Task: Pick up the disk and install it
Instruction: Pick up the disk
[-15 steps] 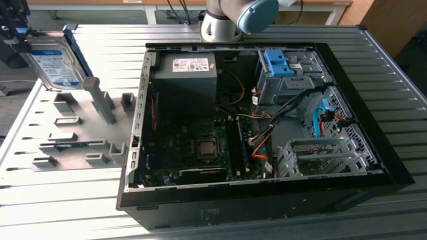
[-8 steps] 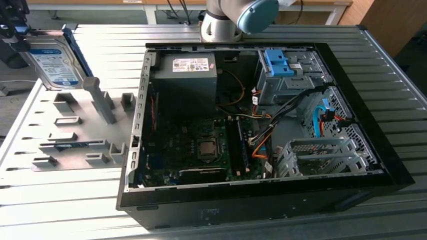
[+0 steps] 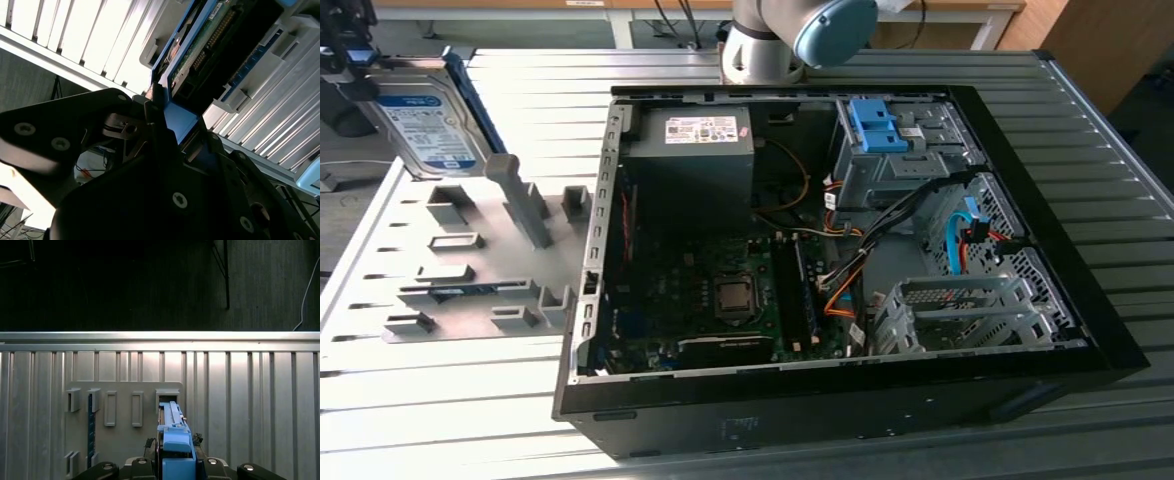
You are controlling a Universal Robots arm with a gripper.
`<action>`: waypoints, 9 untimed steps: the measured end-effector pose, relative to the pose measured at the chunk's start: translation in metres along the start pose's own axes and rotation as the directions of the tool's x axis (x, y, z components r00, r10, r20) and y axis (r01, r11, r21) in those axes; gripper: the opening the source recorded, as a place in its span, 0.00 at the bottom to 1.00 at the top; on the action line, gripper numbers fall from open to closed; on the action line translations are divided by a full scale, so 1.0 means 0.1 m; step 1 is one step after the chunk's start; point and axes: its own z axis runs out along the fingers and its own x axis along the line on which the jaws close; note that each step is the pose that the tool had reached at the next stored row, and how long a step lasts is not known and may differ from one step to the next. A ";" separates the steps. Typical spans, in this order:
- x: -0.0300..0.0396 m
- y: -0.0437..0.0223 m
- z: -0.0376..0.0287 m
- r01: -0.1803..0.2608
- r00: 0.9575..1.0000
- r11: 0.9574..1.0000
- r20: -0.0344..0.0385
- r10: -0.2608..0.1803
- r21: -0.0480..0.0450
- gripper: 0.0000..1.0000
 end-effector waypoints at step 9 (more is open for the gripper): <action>0.000 0.001 -0.052 0.000 1.000 1.000 0.000 0.000 0.000 0.36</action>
